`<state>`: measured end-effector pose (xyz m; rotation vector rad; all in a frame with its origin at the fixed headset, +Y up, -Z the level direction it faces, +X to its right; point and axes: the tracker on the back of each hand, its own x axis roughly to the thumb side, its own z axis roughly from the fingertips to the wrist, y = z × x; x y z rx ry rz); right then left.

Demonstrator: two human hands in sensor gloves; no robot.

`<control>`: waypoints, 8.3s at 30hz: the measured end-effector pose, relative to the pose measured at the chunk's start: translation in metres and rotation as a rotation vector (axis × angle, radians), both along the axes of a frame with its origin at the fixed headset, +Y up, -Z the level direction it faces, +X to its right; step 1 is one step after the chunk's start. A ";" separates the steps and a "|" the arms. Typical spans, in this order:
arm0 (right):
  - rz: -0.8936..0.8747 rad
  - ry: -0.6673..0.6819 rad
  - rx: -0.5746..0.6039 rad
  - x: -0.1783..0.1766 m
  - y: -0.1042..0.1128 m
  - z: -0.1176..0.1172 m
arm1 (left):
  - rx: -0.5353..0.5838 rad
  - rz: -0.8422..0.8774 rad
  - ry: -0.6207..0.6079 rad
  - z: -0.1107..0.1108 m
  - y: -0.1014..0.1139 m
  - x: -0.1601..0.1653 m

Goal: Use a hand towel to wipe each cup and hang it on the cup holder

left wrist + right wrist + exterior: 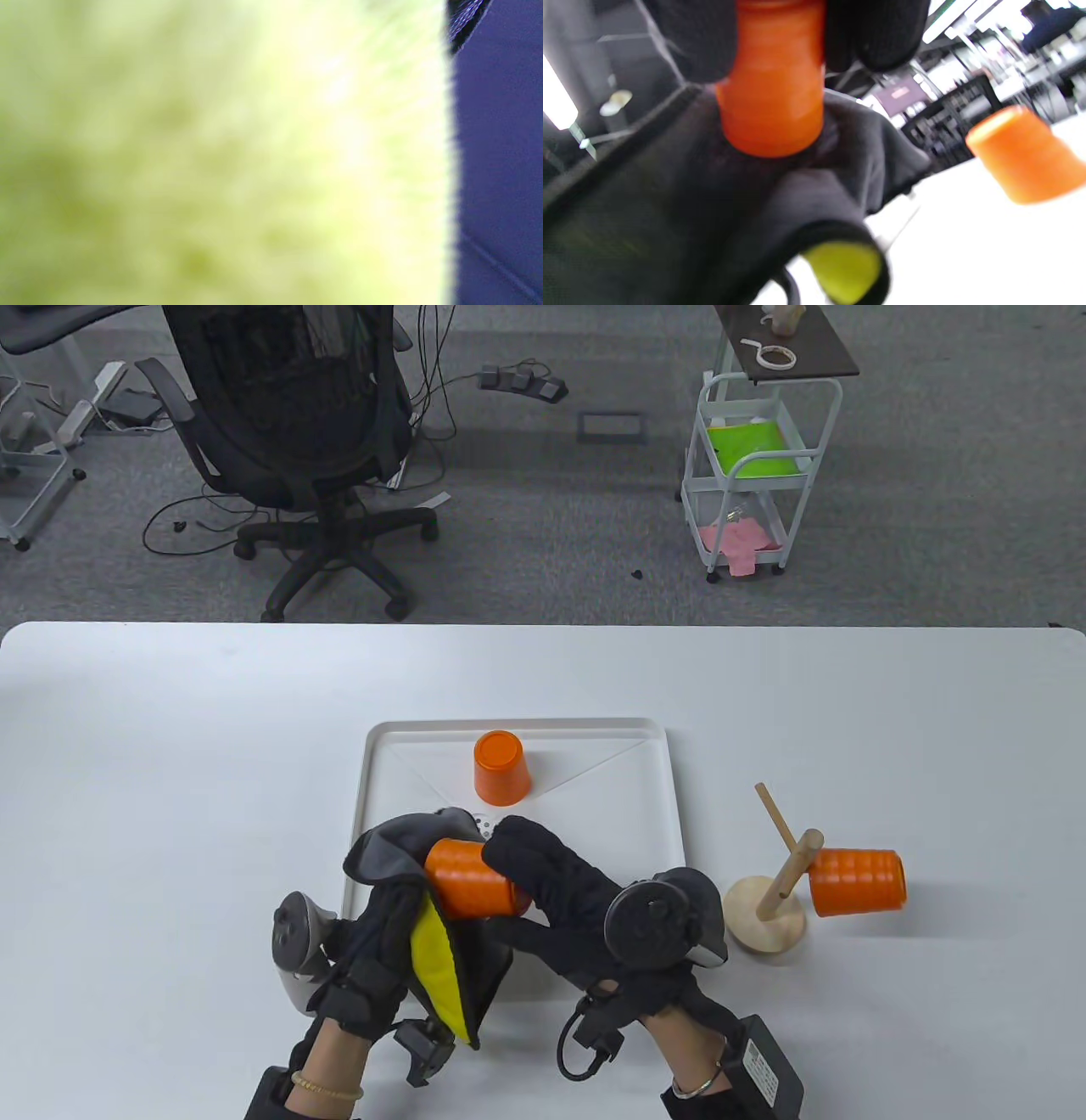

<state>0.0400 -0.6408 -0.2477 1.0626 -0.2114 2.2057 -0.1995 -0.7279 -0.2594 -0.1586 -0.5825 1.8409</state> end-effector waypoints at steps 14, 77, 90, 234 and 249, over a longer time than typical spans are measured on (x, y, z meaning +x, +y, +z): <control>0.095 -0.025 0.124 -0.021 -0.013 0.009 | 0.089 -0.002 0.001 0.003 0.007 0.006; 0.774 -1.105 -0.225 0.086 0.112 -0.077 | 0.098 -0.108 0.148 -0.002 -0.008 0.003; 1.090 -1.174 -0.243 0.081 0.069 -0.103 | 0.099 -0.104 0.141 -0.002 -0.008 0.003; -0.210 0.080 -0.480 0.007 -0.043 -0.031 | 0.442 -0.408 0.026 0.015 0.015 0.032; 0.228 -0.073 0.333 -0.002 -0.006 0.009 | 0.140 -0.029 -0.187 -0.004 0.016 0.014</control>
